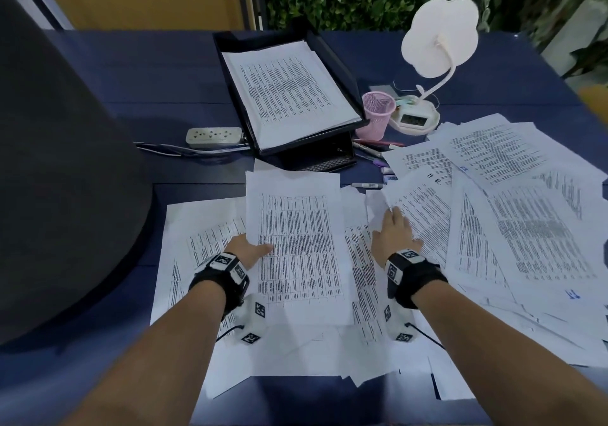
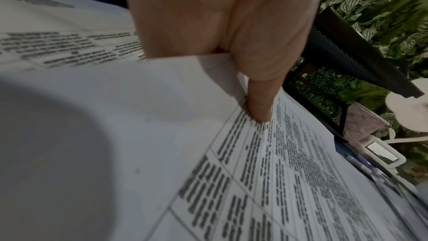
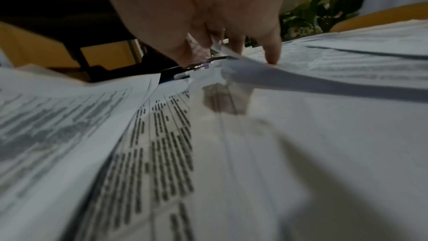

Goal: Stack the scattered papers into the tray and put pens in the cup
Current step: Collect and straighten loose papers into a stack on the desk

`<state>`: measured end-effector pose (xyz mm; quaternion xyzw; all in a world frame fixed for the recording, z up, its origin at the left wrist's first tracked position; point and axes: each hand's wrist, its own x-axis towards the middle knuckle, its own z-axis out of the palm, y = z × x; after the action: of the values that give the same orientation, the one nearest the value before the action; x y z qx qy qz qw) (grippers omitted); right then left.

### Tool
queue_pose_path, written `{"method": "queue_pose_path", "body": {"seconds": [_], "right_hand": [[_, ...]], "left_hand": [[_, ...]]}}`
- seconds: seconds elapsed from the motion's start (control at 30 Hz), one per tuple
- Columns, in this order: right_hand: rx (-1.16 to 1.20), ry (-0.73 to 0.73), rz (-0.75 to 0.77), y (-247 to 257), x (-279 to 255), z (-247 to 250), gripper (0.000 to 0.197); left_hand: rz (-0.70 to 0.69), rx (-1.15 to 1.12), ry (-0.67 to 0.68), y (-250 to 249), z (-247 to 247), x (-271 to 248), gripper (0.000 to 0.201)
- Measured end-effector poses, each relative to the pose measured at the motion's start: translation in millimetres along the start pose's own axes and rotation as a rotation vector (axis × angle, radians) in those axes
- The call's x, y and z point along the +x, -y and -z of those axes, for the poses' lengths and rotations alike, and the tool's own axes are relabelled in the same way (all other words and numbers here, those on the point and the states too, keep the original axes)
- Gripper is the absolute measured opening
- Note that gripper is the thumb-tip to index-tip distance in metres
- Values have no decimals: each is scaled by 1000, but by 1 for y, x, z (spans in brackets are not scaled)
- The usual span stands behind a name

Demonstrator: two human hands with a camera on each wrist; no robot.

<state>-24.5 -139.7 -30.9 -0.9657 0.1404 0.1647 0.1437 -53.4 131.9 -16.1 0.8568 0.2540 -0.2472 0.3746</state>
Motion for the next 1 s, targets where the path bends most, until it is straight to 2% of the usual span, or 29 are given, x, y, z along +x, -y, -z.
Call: {"method": "queue_pose_path", "body": {"seconds": [0.13, 0.2, 0.4, 0.5, 0.53, 0.57, 0.7, 0.8, 0.9, 0.97, 1.0], "right_hand": [[279, -188, 125, 6, 4, 13, 49], [373, -175, 180, 16, 2, 19, 45], [643, 204, 393, 61, -27, 16, 43], [1028, 340, 288, 70, -31, 14, 44], [1108, 332, 230, 69, -26, 13, 45], [1095, 277, 200, 68, -21, 13, 45], [666, -18, 155, 45, 3, 15, 45], [406, -164, 131, 30, 23, 20, 58], [259, -76, 88, 28, 33, 30, 83], [187, -11, 70, 29, 40, 34, 83], [162, 23, 75, 28, 43, 36, 76]], "left_hand": [[5, 11, 9, 3, 0, 2, 76], [-8, 24, 13, 3, 0, 2, 73], [31, -66, 46, -1, 7, 0, 74], [18, -125, 44, -1, 8, -3, 68], [11, -151, 50, 0, 8, -5, 67], [-6, -179, 58, 1, 8, -6, 66], [-41, -286, 47, 0, 11, -11, 54], [-39, -371, 75, -1, 16, -14, 53], [-34, -389, 126, 3, 21, -12, 50], [-31, -415, 157, 5, 22, -9, 50], [-35, -444, 165, 6, 22, -7, 49]]}}
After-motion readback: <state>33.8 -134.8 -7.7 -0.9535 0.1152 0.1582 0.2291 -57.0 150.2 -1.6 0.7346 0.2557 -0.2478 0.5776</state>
